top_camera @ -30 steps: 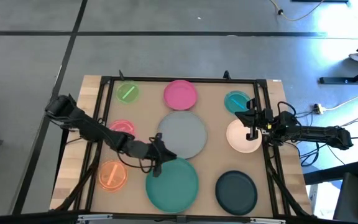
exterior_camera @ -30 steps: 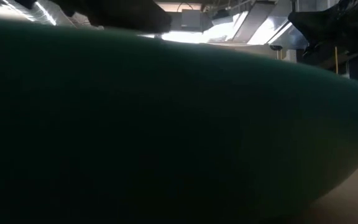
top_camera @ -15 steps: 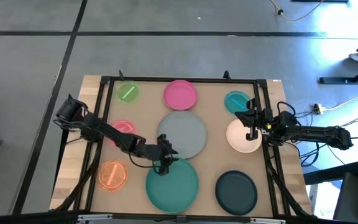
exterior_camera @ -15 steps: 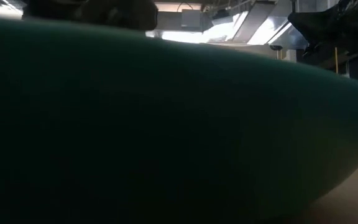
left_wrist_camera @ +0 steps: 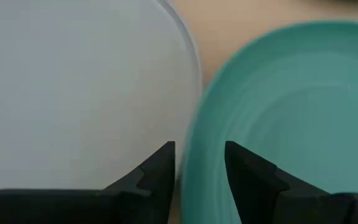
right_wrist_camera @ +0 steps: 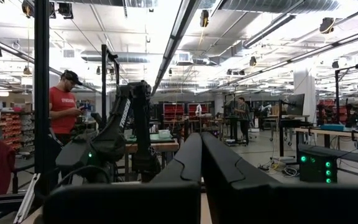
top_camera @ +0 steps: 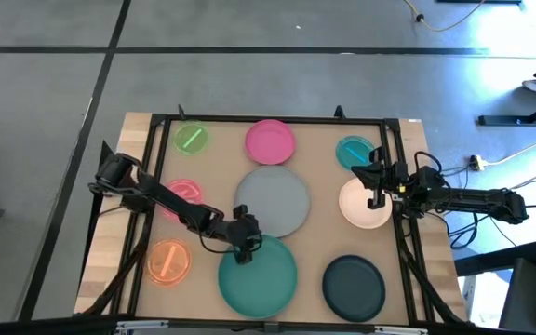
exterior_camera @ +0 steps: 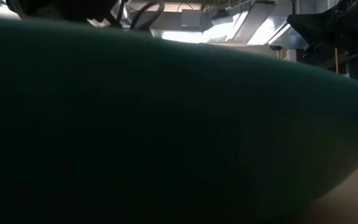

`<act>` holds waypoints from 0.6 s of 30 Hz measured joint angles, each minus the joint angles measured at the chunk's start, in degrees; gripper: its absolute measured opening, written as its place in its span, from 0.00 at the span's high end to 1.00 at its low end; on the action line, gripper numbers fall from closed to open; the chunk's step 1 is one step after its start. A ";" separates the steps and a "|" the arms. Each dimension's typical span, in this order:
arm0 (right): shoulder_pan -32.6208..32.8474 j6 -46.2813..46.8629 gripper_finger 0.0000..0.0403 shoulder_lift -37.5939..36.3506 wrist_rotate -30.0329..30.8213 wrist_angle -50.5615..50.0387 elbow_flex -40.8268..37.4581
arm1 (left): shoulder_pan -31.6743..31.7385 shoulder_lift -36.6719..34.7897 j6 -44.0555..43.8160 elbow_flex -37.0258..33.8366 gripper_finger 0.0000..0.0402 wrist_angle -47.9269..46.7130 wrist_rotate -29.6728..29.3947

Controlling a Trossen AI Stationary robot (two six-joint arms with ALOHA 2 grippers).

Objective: Stack plastic plates
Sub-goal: Stack the blue plate on top of the gray plate

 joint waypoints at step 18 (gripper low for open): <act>0.00 -0.19 0.99 0.00 0.00 -0.09 0.00 | -0.04 0.47 0.04 0.00 0.67 1.50 2.13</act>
